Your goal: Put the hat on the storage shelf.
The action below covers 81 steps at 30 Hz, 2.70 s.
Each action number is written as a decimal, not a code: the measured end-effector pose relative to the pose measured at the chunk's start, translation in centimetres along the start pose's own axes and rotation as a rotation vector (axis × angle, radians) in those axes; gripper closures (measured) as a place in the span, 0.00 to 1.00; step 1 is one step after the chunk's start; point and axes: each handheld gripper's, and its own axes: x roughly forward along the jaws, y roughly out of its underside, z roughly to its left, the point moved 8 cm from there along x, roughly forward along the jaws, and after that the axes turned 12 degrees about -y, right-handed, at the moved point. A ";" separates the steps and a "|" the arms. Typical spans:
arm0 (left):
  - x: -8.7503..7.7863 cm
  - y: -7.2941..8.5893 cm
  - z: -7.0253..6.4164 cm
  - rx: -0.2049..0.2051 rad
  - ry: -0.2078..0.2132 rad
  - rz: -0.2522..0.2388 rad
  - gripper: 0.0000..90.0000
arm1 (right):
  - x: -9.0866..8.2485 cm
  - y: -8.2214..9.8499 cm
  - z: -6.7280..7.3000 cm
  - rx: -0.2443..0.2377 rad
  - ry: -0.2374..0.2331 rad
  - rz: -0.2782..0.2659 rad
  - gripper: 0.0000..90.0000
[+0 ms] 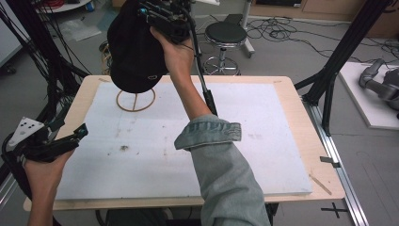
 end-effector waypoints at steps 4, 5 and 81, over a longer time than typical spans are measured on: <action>-0.1 0.0 0.1 -0.002 0.000 -0.002 0.19 | 1.3 0.5 -0.4 0.019 -0.009 -0.001 0.83; -0.1 0.0 0.2 -0.002 -0.002 -0.003 0.19 | 1.5 0.6 -0.5 0.024 -0.011 -0.002 0.83; 0.0 1.0 -0.1 0.012 0.023 0.022 0.19 | 11.4 13.6 -10.7 0.363 0.123 0.170 0.73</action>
